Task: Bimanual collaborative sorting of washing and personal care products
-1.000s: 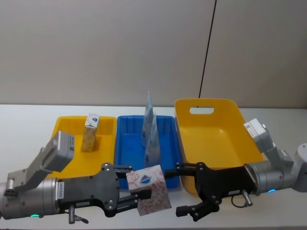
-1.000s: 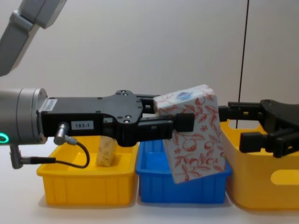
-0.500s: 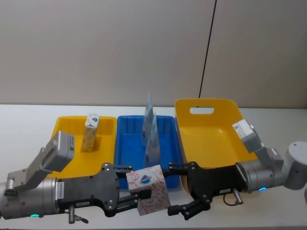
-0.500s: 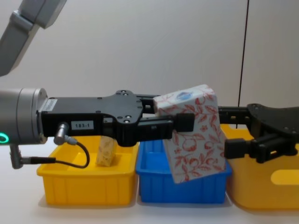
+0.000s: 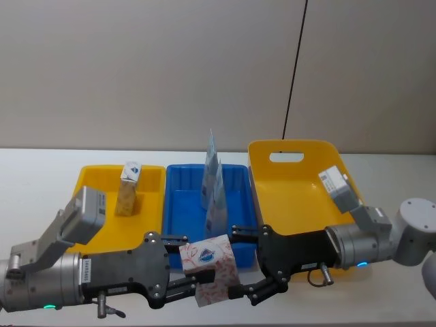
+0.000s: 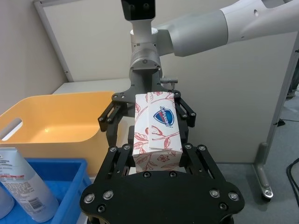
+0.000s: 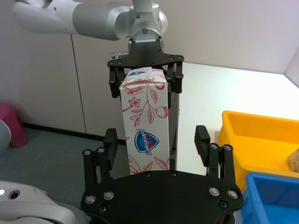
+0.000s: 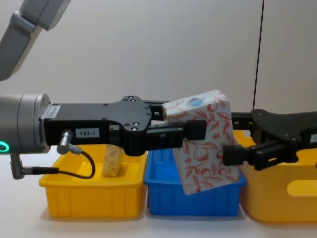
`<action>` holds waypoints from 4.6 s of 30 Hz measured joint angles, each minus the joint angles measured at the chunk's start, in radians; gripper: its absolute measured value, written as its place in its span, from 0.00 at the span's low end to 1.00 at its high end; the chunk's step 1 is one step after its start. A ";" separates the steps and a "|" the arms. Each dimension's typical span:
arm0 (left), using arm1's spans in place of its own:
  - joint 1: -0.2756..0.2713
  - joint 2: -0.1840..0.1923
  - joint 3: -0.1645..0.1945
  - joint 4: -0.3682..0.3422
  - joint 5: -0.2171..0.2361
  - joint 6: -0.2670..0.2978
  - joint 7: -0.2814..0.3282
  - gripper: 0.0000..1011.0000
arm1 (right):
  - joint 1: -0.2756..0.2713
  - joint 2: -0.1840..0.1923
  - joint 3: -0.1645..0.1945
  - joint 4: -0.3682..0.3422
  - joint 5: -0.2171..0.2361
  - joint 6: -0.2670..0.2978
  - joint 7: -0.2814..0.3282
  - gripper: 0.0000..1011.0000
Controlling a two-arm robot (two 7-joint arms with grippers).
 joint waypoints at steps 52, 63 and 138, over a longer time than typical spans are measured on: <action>0.000 0.000 0.002 0.000 0.000 0.000 -0.001 0.73 | -0.015 0.010 -0.063 -0.091 -0.037 -0.015 -0.120 0.37; 0.000 0.000 0.002 0.000 0.000 0.000 -0.001 0.99 | -0.054 0.075 -0.048 -0.188 -0.026 0.018 -0.173 0.37; 0.000 0.000 0.000 0.000 0.000 0.000 0.000 0.99 | -0.336 0.239 0.198 -0.454 -0.139 0.250 -1.157 0.37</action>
